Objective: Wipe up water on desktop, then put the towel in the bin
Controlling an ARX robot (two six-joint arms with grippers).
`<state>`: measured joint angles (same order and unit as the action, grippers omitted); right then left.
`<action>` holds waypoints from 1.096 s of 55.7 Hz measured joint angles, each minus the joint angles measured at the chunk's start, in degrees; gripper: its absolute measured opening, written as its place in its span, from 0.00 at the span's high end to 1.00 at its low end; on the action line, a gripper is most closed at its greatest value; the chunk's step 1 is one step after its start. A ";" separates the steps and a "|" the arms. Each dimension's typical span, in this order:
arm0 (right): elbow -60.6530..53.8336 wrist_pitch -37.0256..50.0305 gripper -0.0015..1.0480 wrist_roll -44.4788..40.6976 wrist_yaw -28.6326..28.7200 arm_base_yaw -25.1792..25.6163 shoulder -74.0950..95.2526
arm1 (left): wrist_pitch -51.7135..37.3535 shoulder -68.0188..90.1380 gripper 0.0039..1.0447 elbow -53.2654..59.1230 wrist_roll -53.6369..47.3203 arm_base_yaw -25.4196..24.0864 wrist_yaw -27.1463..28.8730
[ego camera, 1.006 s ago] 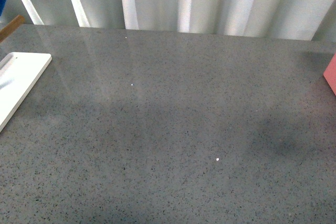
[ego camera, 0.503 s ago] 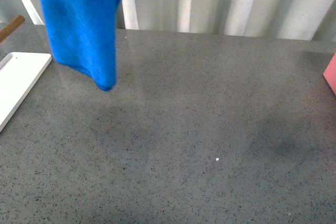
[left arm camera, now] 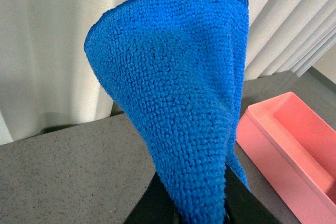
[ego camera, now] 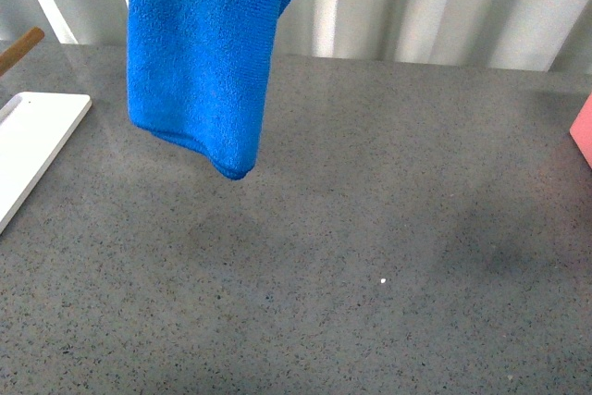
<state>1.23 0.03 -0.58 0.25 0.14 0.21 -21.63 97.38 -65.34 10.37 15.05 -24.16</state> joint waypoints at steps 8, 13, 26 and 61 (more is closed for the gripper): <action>6.84 -15.54 0.07 2.89 3.39 0.20 12.39 | 2.91 0.00 0.95 -1.09 -1.81 0.98 1.51; 8.57 -13.66 0.07 3.80 9.49 2.01 23.80 | 2.95 -0.02 0.95 -1.46 -2.43 1.42 1.44; 13.57 1.16 0.07 1.36 30.16 4.24 46.69 | 2.95 -0.02 0.95 -1.60 -2.64 1.31 1.53; 32.72 38.49 0.07 16.41 38.34 -18.27 89.85 | 2.95 -0.02 0.95 -1.64 -2.75 1.33 1.51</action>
<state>33.95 38.52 15.84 38.59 -18.13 90.06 -18.68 97.36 -66.98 7.62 16.38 -22.65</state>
